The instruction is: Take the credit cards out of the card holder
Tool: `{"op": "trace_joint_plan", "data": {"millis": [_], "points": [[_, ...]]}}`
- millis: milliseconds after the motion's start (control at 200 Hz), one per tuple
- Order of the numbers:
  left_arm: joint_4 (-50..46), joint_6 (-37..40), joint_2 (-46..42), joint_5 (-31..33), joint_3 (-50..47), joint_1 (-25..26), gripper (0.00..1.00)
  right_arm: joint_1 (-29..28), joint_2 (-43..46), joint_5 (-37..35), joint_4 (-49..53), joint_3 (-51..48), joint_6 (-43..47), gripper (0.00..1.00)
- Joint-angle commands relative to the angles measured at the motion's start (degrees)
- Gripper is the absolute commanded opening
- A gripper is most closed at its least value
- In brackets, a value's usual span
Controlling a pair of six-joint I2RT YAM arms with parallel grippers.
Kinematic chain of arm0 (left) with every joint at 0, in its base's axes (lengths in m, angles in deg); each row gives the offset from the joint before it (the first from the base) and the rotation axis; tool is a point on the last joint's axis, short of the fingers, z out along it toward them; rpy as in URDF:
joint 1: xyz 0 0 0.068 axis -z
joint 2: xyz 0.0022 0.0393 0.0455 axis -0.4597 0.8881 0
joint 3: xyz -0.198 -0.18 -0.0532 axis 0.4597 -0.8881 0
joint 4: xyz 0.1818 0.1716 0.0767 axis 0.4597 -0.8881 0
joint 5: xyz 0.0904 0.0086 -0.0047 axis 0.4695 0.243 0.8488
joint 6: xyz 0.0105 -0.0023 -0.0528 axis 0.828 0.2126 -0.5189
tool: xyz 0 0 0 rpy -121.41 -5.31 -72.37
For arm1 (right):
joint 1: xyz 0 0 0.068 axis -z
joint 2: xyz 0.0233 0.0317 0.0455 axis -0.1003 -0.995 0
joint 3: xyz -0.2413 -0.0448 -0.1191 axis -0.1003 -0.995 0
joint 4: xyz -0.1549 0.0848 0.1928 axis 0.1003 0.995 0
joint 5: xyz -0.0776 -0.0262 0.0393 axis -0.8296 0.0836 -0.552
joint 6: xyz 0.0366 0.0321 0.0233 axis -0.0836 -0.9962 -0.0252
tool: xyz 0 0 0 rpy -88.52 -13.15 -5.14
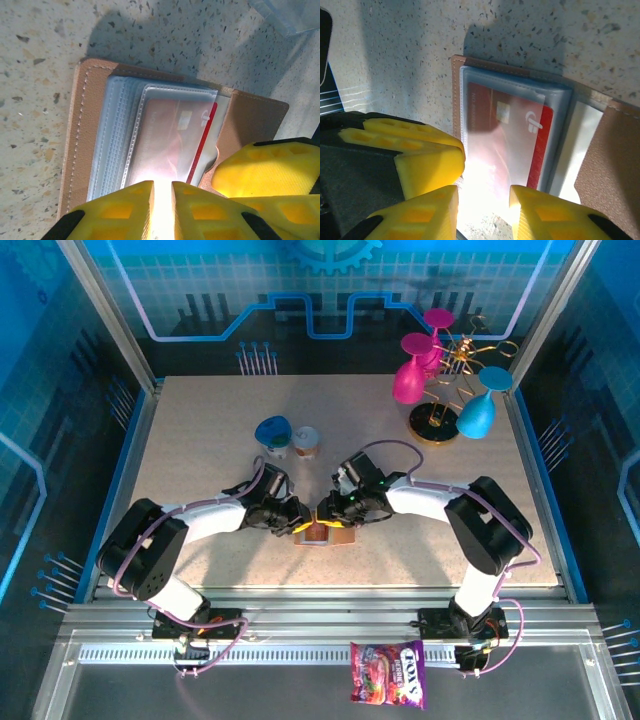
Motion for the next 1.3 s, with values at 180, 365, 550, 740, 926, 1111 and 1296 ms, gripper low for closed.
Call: {"op": "trace_joint_plan", "data": {"millis": [180, 365, 550, 740, 926, 1111, 1296], "points": [[-0.7, 0.7, 0.3, 0.2, -1.0, 0.4, 0.18, 0.6, -2.6, 1.6, -0.6, 0.0, -0.5, 0.36], [-0.9, 0.8, 0.4, 0.3, -0.7, 0.4, 0.18, 0.6, -3.3, 0.7, 0.5, 0.1, -0.2, 0.38], [-1.1, 0.9, 0.8, 0.4, -0.7, 0.4, 0.18, 0.5, -2.8, -1.2, 3.3, 0.1, 0.6, 0.40], [-1.1, 0.9, 1.0, 0.4, -0.5, 0.4, 0.18, 0.6, -2.1, -3.0, 5.8, 0.5, 1.7, 0.42], [-1.4, 0.9, 0.8, 0.4, -0.1, 0.4, 0.18, 0.6, -0.6, -3.4, 5.8, 0.7, 1.7, 0.42], [-2.7, 0.9, -0.8, 0.4, 1.0, 0.3, 0.18, 1.0, 1.2, -3.3, 5.1, 0.3, 1.3, 0.42], [-4.6, 1.2, -2.4, 0.7, 2.2, 0.5, 0.17, 1.9, 2.6, -2.0, 2.5, -1.6, 0.9, 0.40]]}}
